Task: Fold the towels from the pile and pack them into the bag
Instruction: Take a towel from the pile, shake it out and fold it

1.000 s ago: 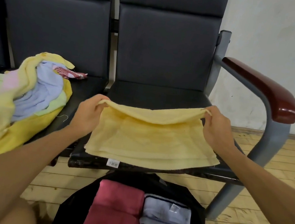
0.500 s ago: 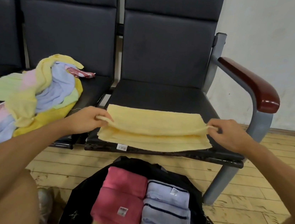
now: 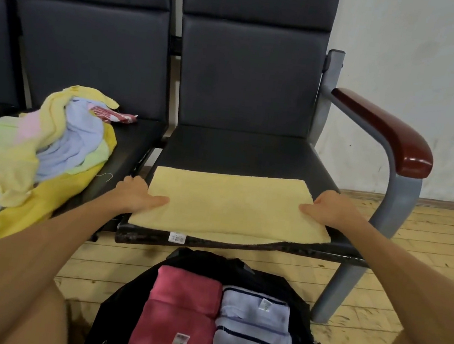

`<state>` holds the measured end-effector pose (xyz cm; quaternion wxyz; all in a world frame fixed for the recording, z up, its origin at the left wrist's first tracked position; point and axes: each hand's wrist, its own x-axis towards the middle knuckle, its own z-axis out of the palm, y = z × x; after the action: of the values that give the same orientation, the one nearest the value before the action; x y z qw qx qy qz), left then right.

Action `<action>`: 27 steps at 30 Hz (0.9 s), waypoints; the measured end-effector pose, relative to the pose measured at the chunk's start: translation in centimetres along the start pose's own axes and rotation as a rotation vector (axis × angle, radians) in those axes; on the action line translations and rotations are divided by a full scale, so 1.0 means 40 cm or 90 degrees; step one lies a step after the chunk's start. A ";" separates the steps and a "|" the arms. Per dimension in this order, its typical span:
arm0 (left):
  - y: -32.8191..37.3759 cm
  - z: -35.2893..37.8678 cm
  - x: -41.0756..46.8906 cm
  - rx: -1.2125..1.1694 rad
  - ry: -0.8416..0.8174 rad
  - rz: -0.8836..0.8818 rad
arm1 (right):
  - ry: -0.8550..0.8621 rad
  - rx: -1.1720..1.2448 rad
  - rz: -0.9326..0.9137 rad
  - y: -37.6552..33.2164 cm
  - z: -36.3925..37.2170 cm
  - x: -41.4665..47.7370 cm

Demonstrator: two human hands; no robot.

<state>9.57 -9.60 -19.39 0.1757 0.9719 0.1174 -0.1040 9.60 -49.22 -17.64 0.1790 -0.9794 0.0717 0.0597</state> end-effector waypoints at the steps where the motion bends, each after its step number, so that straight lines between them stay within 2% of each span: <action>1: 0.008 0.002 -0.002 -0.017 -0.008 -0.006 | -0.007 0.016 0.016 -0.010 0.005 0.005; 4: 0.047 0.006 -0.020 -0.142 -0.018 0.004 | -0.016 0.073 0.037 -0.044 0.022 0.016; 6: 0.068 -0.005 -0.039 -0.251 0.015 -0.007 | -0.030 0.149 0.055 -0.069 0.031 0.017; 10: 0.077 -0.066 -0.069 -0.587 -0.035 -0.071 | -0.103 0.249 0.082 -0.102 0.032 0.024; 15: 0.100 -0.133 -0.095 -0.746 -0.043 -0.045 | -0.213 0.362 0.075 -0.129 0.022 0.005; 19: 0.188 -0.139 -0.108 -0.717 -0.057 0.020 | -0.221 0.434 0.095 -0.127 0.016 -0.009; 27: 0.411 -0.048 -0.128 -0.484 -0.084 0.136 | -0.244 0.532 0.105 -0.099 0.008 -0.009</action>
<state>9.37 -24.85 -11.16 0.5401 0.8354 0.0344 -0.0961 9.87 -45.39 -16.51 0.5630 -0.7855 0.1328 0.2197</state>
